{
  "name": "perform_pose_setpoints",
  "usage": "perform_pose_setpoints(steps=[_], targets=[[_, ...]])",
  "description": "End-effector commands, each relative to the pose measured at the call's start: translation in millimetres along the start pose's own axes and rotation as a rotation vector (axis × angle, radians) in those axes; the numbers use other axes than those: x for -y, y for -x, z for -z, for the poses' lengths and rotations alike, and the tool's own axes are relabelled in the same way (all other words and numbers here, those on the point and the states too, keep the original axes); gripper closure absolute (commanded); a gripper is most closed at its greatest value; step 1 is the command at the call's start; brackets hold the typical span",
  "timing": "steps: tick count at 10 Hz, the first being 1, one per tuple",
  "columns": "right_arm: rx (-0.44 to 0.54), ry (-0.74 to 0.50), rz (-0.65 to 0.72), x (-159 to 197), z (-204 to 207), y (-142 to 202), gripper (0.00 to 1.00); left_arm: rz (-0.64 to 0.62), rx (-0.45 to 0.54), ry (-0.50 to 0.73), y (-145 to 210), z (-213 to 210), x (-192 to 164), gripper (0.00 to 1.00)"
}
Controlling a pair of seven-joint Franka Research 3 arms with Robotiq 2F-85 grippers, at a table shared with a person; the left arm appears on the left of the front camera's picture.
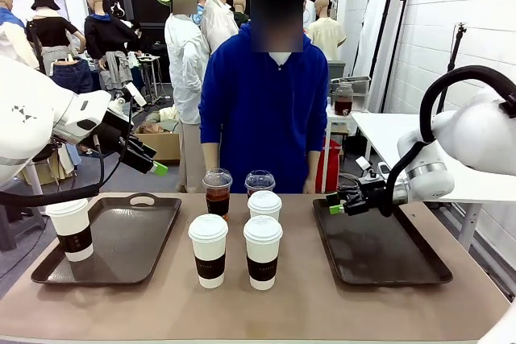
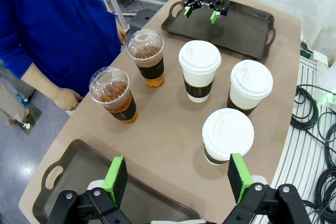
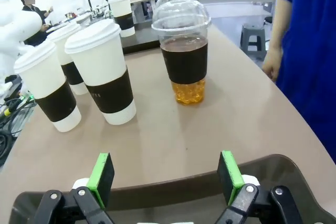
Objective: Distribute the coffee onto the tray.
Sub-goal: Pick up one iced Americano and place it on the right Handle tray.
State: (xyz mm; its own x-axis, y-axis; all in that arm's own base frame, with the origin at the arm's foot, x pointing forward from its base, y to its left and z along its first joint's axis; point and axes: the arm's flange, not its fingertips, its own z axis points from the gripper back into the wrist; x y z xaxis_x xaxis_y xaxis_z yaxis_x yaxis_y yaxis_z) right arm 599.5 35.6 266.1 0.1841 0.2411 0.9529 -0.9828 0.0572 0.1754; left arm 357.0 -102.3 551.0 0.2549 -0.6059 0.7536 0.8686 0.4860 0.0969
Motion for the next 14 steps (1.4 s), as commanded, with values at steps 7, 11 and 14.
perform_pose_setpoints(steps=[7, 11, 14], targets=[[0.101, 0.051, 0.003, 38, 4, -9, 0.00, 0.006, 0.013, 0.015, 2, 1, -3, 0.00], [0.110, 0.064, 0.014, 40, 41, -25, 0.00, 0.006, 0.013, 0.015, 2, 1, -3, 0.00], [0.105, 0.061, 0.021, 40, 76, -36, 0.00, 0.006, 0.013, 0.015, 2, 1, -3, 0.00]])
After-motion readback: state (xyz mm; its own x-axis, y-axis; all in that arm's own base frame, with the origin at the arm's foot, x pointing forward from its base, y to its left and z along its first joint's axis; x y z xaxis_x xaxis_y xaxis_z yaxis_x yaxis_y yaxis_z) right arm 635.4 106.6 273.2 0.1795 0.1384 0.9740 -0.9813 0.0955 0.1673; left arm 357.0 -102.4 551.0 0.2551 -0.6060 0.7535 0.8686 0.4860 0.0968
